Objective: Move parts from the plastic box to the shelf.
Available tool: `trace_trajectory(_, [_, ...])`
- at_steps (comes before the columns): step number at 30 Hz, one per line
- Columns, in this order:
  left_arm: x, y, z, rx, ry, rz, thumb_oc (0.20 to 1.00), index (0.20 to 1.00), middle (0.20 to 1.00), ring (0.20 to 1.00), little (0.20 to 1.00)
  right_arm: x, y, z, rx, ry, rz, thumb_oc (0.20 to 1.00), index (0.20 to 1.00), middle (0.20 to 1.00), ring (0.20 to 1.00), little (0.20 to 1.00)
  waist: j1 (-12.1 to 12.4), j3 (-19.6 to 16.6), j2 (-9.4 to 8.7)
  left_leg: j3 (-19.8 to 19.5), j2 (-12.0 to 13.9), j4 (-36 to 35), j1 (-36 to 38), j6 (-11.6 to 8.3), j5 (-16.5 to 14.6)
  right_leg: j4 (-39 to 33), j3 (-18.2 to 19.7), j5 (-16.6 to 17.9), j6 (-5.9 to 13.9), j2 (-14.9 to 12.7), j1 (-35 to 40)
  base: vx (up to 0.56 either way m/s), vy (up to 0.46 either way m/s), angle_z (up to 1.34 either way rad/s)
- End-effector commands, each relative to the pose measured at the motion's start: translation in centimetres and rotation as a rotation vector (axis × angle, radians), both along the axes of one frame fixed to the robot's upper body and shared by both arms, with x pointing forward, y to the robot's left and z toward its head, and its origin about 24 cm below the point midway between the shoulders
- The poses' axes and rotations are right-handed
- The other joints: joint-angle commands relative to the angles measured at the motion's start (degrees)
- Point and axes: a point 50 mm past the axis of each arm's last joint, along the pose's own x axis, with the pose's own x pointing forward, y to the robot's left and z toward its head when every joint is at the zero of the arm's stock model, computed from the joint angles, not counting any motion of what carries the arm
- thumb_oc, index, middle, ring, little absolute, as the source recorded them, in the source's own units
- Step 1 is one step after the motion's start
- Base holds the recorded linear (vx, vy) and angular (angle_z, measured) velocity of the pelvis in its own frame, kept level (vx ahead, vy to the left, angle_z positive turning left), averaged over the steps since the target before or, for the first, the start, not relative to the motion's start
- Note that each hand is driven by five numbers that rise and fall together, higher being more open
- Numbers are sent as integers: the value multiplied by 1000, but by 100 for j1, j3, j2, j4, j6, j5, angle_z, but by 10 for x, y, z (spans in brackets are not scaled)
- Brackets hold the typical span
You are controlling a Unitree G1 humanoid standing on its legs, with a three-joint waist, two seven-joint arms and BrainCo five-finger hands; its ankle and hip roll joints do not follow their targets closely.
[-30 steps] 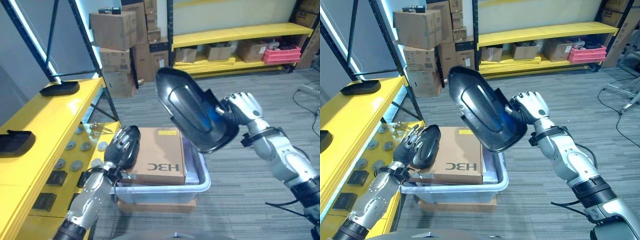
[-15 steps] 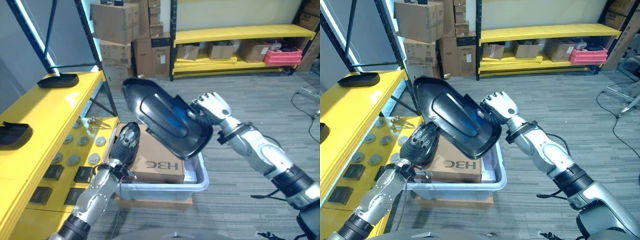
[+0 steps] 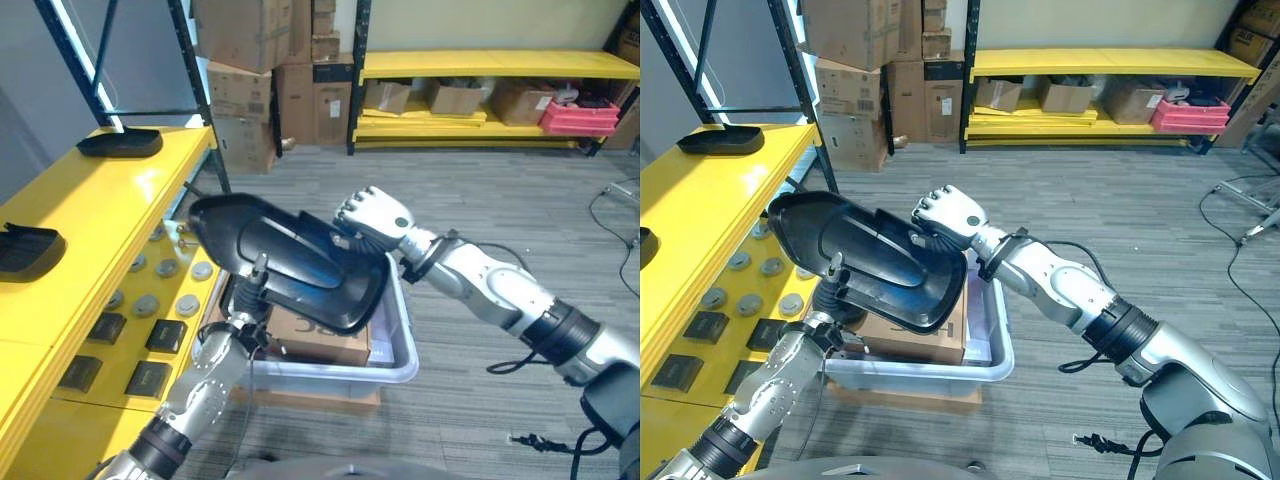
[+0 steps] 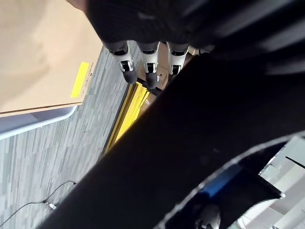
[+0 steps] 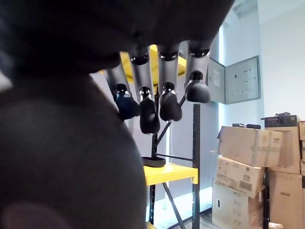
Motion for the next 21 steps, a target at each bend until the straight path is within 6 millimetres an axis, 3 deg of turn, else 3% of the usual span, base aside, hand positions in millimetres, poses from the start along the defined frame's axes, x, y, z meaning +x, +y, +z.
trace_trajectory(1, [23, -28, 30, -32, -156, -68, 200, 200, 200, 200, 200, -36, 47, 23, 72, -20, 343, 200, 200, 200, 200, 200, 111, -105, -237, -460, 140, -28, -92, -107, -479, 16, -115, -752, 386, -311, 296, 0, 0, 0])
trace_trajectory(6, [26, -22, 29, -69, -150, 25, 200, 200, 200, 200, 200, -53, 63, 18, 91, 18, 459, 200, 200, 200, 200, 200, 120, -74, -260, -435, 149, -28, -130, -117, -452, 16, -118, -751, 394, -306, 264, 0, 0, 0])
trace_trajectory(11, [30, 4, 18, -40, -123, 175, 200, 200, 200, 200, 200, -62, 69, 10, 144, 84, 498, 200, 200, 200, 200, 200, 118, -55, -254, -406, 153, -28, -144, -127, -442, 16, -98, -755, 394, -308, 251, 0, 0, 0])
trace_trajectory(13, [26, 21, 23, -37, -146, 240, 200, 200, 200, 200, 200, -64, 66, 7, 162, 106, 491, 200, 200, 200, 200, 200, 148, -42, -237, -421, 147, -28, -154, -128, -426, 16, -126, -746, 396, -319, 263, 0, 0, 0])
trace_trajectory(18, [25, 27, 31, 13, -199, 296, 200, 200, 200, 200, 200, -71, 68, 3, 195, 150, 513, 200, 200, 200, 200, 200, 160, -28, -230, -458, 147, -28, -163, -131, -416, 16, -156, -748, 390, -332, 273, 0, -3, 2])
trace_trajectory(20, [26, 32, 37, 110, -253, 336, 200, 200, 200, 200, 200, -75, 67, 3, 247, 181, 526, 200, 200, 200, 200, 200, 153, -7, -229, -473, 148, -28, -170, -139, -411, 16, -166, -753, 377, -333, 283, -2, -8, 2])
trace_trajectory(21, [26, 36, 42, 237, -312, 371, 200, 200, 200, 200, 200, -77, 64, 0, 301, 217, 525, 715, 715, 715, 715, 715, 138, 5, -223, -485, 149, -28, -171, -150, -416, 16, -176, -762, 372, -327, 285, 0, 0, 0])
